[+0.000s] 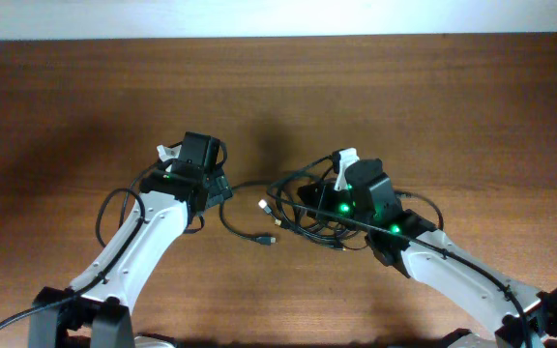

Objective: Untangle cables
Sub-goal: 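Lower the right gripper with the coil onto the table, then lift one black cable with the right gripper and carry it rightward, then release the black cable at the right edge of the table, then move the right gripper back to the pile and grasp another cable, then lift the second cable and carry it toward the upper right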

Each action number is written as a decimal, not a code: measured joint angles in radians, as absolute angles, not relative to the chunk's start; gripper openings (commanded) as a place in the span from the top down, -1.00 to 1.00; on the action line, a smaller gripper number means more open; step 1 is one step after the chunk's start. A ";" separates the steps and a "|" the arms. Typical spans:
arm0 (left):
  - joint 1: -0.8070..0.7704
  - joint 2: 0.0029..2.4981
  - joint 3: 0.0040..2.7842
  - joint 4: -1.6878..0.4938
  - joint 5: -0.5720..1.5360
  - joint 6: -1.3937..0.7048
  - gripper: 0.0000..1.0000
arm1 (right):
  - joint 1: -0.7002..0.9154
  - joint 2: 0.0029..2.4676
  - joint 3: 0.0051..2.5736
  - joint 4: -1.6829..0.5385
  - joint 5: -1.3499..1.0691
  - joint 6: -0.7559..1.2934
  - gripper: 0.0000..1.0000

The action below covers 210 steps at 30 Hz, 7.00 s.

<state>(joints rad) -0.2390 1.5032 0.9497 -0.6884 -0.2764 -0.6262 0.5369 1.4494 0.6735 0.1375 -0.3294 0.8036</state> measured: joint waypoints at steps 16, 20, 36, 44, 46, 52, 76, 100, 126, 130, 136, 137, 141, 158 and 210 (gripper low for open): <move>-0.239 1.503 0.950 -0.688 -0.276 -0.626 -0.98 | 0.538 1.024 0.863 0.007 -0.364 0.688 0.92; -0.239 1.503 0.950 -0.688 -0.276 -0.626 -0.98 | 0.538 0.984 0.966 -0.035 -0.340 0.656 0.92; -0.239 1.503 0.950 -0.688 -0.276 -0.626 -0.98 | 0.473 0.984 1.209 -0.044 -0.154 0.556 0.92; -0.239 1.503 0.950 -0.688 -0.276 -0.626 -0.98 | 0.089 1.026 1.221 -0.122 -0.151 0.545 0.92; -0.239 1.503 0.950 -0.688 -0.276 -0.626 -0.98 | -0.004 1.060 1.221 -0.131 -0.176 0.546 0.92; -0.239 1.503 0.950 -0.688 -0.276 -0.626 -0.98 | -0.263 1.156 1.221 -0.129 -0.226 0.542 0.92; -0.239 1.503 0.950 -0.688 -0.276 -0.626 -0.98 | -0.842 1.422 1.224 0.037 -0.162 0.421 0.92; -0.239 1.503 0.950 -0.688 -0.276 -0.626 -0.98 | -0.842 1.579 1.227 -0.197 -0.213 0.356 -0.98; -0.239 1.503 0.950 -0.688 -0.276 -0.626 -0.98 | -0.635 1.579 1.229 -0.583 -0.883 0.347 -0.98; -0.239 1.503 0.950 -0.688 -0.276 -0.626 -0.98 | -0.487 1.579 1.230 -0.679 -0.850 0.307 -0.97; -0.239 1.503 0.950 -0.688 -0.276 -0.626 -0.98 | -0.214 1.579 1.230 -0.796 -0.549 0.255 -0.98; -0.239 1.503 0.950 -0.688 -0.276 -0.626 -0.98 | -0.168 1.580 1.230 -0.803 -0.509 0.228 -0.97; -0.239 1.503 0.950 -0.688 -0.276 -0.626 -0.98 | -0.012 1.606 1.230 -0.807 -0.387 0.155 -0.97; -0.239 1.503 0.950 -0.688 -0.276 -0.626 -0.98 | 0.154 1.860 1.203 -0.807 -0.339 0.108 -0.76; -0.239 1.503 0.950 -0.688 -0.276 -0.626 -0.98 | 0.218 1.642 1.491 -1.003 -0.596 0.097 0.92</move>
<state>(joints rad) -0.2390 1.5032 0.9497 -0.6880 -0.2764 -0.6262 0.2176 1.6417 1.4910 -1.0031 -0.5961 0.0967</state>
